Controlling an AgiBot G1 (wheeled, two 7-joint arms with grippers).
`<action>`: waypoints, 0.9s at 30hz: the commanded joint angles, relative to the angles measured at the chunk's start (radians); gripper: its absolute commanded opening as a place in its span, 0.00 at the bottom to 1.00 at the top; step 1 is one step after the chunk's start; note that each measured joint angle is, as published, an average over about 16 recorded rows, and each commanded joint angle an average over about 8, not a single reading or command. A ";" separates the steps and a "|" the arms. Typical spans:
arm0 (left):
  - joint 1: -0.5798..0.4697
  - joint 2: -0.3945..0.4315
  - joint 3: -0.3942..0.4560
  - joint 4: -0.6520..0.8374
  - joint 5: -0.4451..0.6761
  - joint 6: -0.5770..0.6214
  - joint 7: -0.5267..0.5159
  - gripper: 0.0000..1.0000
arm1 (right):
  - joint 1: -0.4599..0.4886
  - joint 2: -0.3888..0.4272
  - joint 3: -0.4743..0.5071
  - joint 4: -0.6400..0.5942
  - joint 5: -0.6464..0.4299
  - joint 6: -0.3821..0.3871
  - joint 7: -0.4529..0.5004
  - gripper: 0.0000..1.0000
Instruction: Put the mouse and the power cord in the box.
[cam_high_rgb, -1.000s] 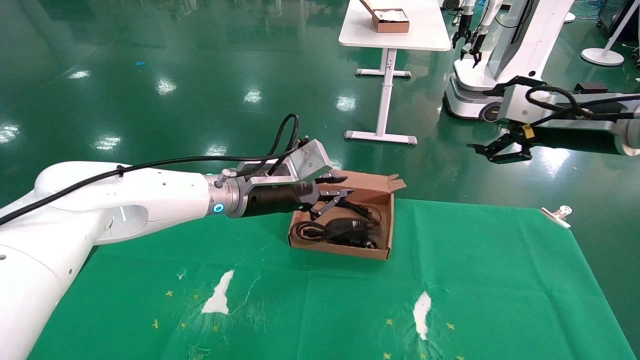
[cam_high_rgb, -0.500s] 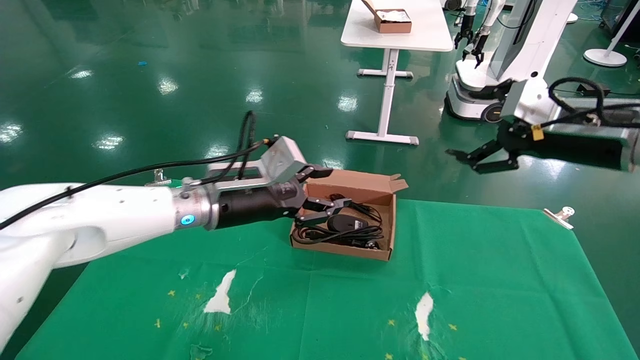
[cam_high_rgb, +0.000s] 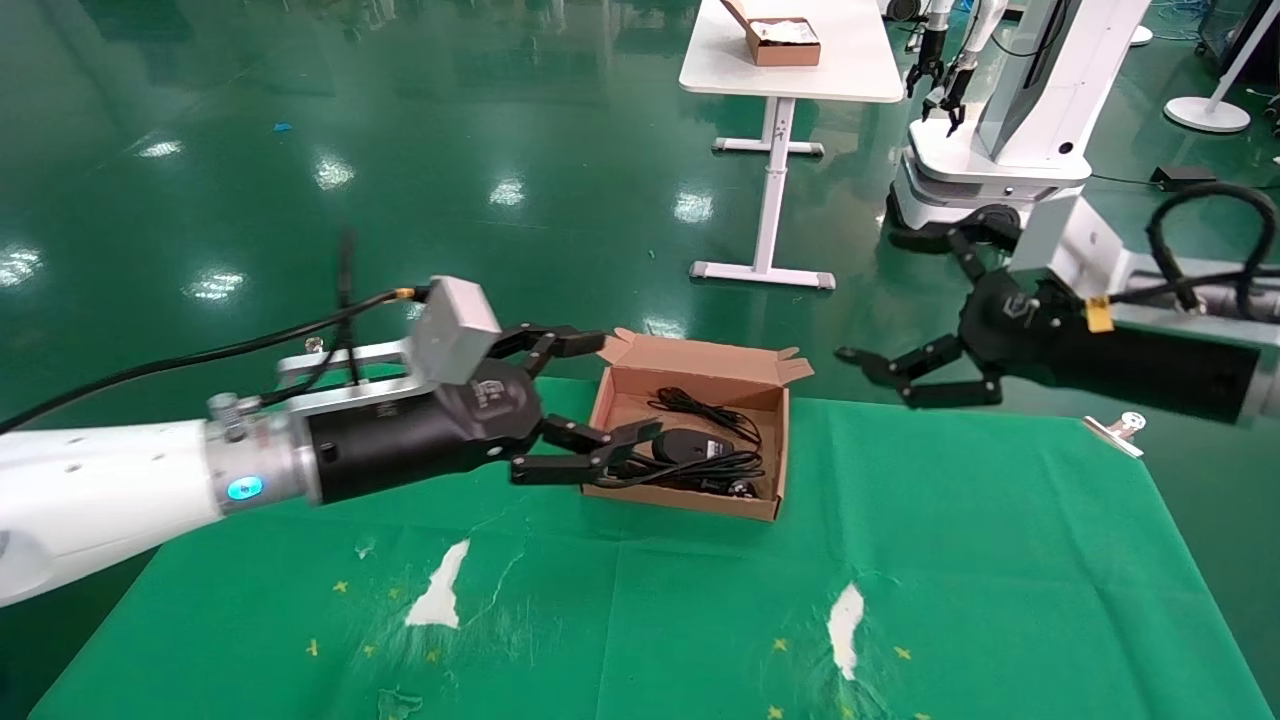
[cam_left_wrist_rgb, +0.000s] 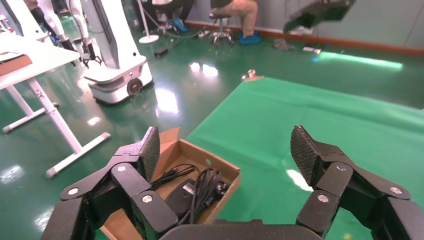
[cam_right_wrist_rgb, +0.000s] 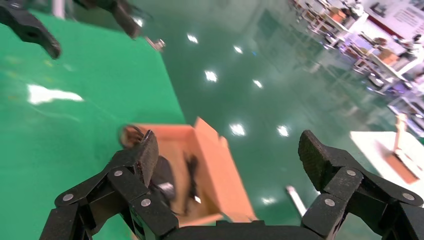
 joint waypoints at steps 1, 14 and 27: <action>0.021 -0.025 -0.013 -0.033 -0.021 0.018 -0.015 1.00 | -0.029 0.013 0.010 0.039 0.024 -0.014 0.031 1.00; 0.156 -0.190 -0.094 -0.249 -0.158 0.133 -0.114 1.00 | -0.220 0.094 0.077 0.295 0.181 -0.108 0.234 1.00; 0.293 -0.357 -0.176 -0.468 -0.297 0.250 -0.215 1.00 | -0.412 0.176 0.144 0.554 0.340 -0.203 0.439 1.00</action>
